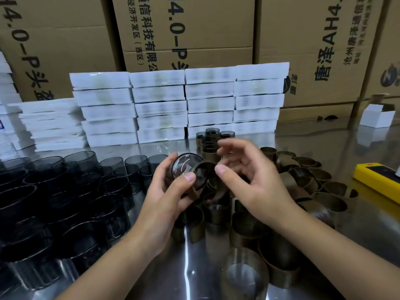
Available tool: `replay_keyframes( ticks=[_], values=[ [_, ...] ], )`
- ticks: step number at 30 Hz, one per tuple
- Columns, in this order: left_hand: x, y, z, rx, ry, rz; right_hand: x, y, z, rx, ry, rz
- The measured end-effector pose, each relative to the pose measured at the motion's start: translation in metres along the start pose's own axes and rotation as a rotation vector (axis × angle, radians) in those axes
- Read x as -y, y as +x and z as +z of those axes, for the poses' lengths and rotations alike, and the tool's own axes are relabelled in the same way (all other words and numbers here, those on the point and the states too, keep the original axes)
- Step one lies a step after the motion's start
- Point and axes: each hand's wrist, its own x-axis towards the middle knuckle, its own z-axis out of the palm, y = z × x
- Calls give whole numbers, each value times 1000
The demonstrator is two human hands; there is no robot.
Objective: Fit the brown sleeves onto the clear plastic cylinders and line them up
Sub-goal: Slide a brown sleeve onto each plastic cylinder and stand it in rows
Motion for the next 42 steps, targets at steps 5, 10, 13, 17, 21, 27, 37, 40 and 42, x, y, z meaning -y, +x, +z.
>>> replay_keyframes(
  ticks=[5, 10, 13, 17, 21, 27, 37, 40, 42],
  values=[
    [2, 0, -3, -22, 43, 4, -4, 3, 0, 85, -100, -3],
    [2, -2, -3, -25, 90, 4, -4, 2, 2, 29, -254, -143],
    [0, -3, -2, -18, 88, 7, -2, -1, 6, -9, -203, -66],
    [-3, -6, 3, 31, 76, -12, 0, -1, 6, -89, -74, 37],
    [-2, -11, 8, 79, 74, -22, 0, 2, 6, -147, -135, -28],
    [0, -12, 9, 107, 122, -45, 2, 0, 6, -131, -172, -77],
    [-4, -7, 9, -50, -11, 6, -2, -2, 8, 150, -14, 249],
    [-4, -6, 6, -80, -11, 21, -4, 0, 6, 177, 61, 287],
    [-4, -5, 5, -94, 22, 35, -3, 0, 4, 187, 79, 296]
  ],
)
